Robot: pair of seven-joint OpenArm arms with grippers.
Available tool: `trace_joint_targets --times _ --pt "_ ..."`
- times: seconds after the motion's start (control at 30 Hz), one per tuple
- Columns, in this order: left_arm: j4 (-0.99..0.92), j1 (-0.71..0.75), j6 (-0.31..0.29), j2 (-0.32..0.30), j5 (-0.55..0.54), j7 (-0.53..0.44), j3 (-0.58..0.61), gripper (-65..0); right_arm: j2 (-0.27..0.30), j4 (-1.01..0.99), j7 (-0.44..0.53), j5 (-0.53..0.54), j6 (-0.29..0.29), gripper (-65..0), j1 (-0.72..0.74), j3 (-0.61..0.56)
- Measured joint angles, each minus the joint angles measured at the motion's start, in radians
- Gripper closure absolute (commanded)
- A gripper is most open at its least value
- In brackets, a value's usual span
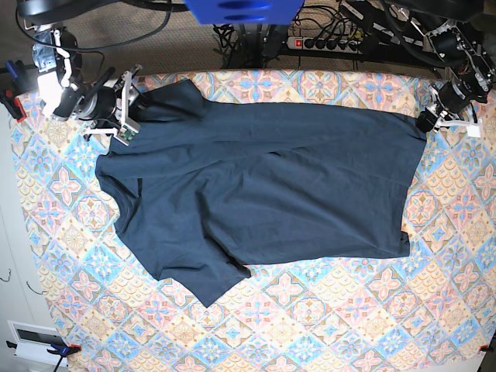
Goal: Layout the t-shirt on the table in an organized manner, then fold the t-shirt properly
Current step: 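Pull the shoulder edge with the right gripper away from the left gripper, then hold the shirt with both grippers and tug the corners apart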
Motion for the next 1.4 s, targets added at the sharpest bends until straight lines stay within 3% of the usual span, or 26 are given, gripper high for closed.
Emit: trace_joint_targets --times 0.97,1.1,1.4 --pt "0.000 0.000 0.000 0.000 0.000 0.000 0.000 0.0 -0.002 -0.057 -0.002 -0.001 0.000 -23.4 0.000 0.000" --pt "0.000 0.000 0.000 0.000 0.000 0.000 0.000 0.0 -0.040 -0.055 -0.008 0.001 0.000 -23.4 0.001 -0.001" --pt "0.000 0.000 0.000 0.000 0.000 0.000 0.000 0.0 -0.049 -0.052 -0.012 0.000 0.000 -23.6 0.014 0.000"
